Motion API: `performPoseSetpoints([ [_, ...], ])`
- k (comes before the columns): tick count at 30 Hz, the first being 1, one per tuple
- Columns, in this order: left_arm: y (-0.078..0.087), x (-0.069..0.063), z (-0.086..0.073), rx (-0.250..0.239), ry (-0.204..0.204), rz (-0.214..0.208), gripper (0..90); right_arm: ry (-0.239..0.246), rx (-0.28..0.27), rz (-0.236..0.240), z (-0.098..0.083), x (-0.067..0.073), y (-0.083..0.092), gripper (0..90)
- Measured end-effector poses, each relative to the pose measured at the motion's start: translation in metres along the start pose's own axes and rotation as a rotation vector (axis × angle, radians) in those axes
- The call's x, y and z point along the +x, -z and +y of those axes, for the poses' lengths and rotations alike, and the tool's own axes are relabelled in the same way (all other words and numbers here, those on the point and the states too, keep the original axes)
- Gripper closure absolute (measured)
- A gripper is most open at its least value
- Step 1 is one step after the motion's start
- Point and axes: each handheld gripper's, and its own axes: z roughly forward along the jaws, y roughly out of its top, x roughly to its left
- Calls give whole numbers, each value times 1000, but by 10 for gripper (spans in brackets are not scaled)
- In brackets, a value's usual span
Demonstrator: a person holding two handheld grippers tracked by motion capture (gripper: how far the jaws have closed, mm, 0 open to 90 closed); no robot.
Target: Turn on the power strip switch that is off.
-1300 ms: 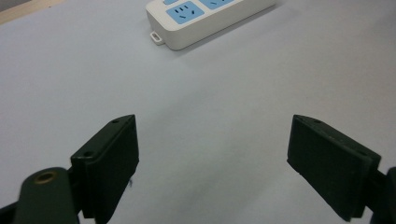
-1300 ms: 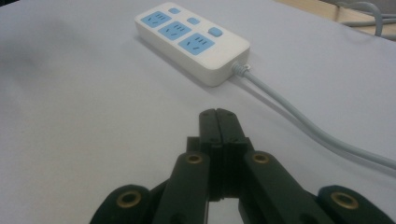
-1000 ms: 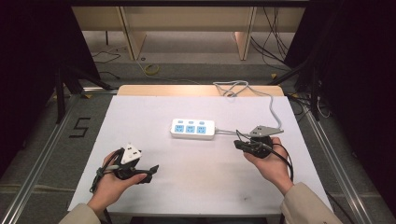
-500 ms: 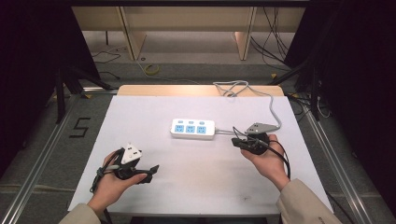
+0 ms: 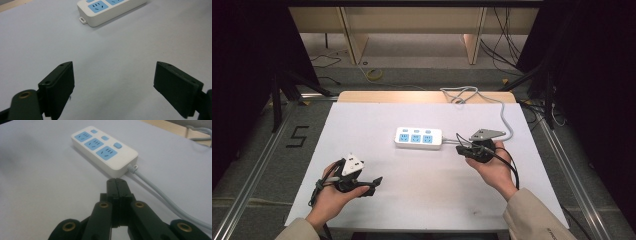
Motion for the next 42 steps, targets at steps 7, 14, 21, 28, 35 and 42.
performPoseSetpoints([
  [7, -1, 0, 0, 5, -6, -4, 164, -3, 3, 3, 4, 0, -6, 900],
  [14, -1, -1, 0, 4, -6, -4, 165, -1, 8, -1, 6, 0, -10, 900],
  [21, -1, -1, 0, 2, -4, -5, 165, 1, 15, -4, 9, -1, -14, 900],
  [28, -1, -1, 0, 5, -7, -6, 165, 4, 16, -3, 11, -1, -17, 900],
  [35, -2, -1, 0, 5, -9, -6, 165, 6, 14, -3, 15, 0, -21, 900],
  [42, -1, -1, 1, 4, -9, -6, 165, 7, 15, 0, 19, 0, -26, 900],
])
